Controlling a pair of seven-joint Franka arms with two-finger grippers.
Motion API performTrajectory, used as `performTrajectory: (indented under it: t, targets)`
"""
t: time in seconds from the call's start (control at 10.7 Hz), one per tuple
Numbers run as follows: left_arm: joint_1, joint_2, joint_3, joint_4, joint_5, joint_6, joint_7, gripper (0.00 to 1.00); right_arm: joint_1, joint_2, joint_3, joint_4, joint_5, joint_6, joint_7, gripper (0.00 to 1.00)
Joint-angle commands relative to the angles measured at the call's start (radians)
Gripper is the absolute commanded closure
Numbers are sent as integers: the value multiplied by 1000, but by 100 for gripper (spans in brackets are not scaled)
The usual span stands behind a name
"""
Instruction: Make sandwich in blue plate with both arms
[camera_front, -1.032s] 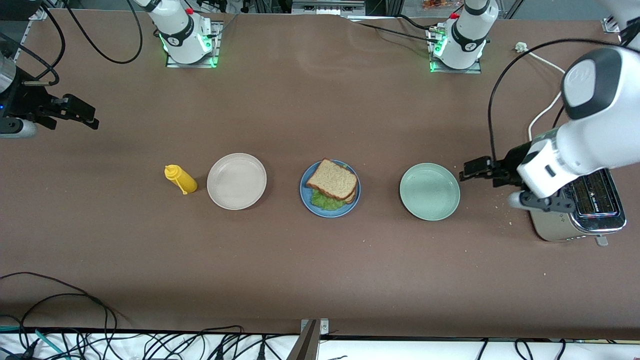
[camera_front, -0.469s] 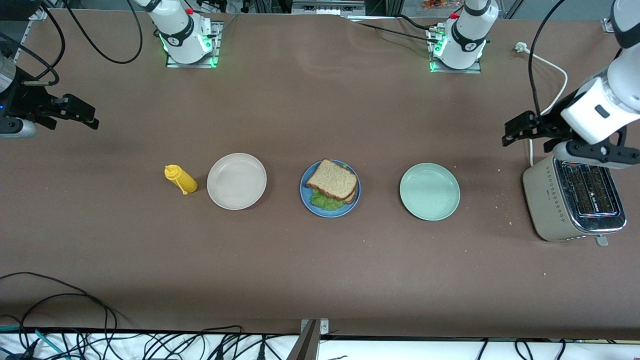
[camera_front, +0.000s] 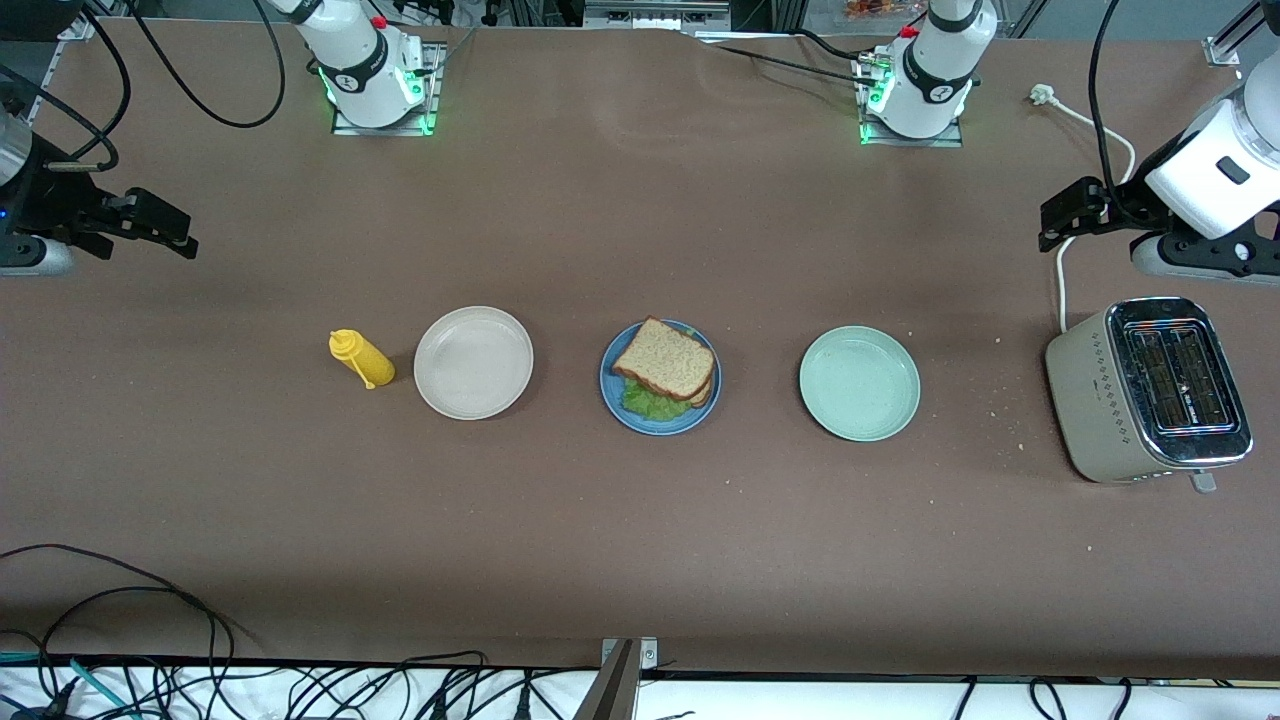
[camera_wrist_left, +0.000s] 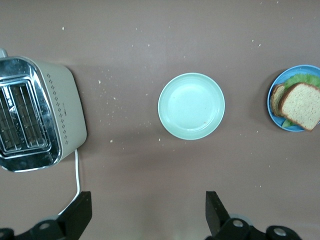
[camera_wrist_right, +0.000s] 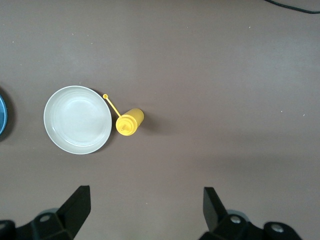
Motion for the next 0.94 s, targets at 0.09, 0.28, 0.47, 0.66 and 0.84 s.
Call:
performTrajectory:
  t: [0.09,0.28,0.47,0.66,0.84]
  targets:
    - [-3,-14,2,-4,33,-42,-55,0,-4,-8,8,8,15,-11,-2,0]
    - [3,-5,4,-8,27,-36,-57,0,-6,-8,7,8,18,-11,-2,0]
    - [10,-11,5,-12,28,-36,-58,0,-6,-8,7,7,19,-12,1,0]
    - [15,-9,10,-12,19,-30,-58,0,-6,-8,7,8,19,-12,3,0]
    - [16,-11,10,-22,18,-1,-57,0,-6,-8,7,8,18,-12,1,0]
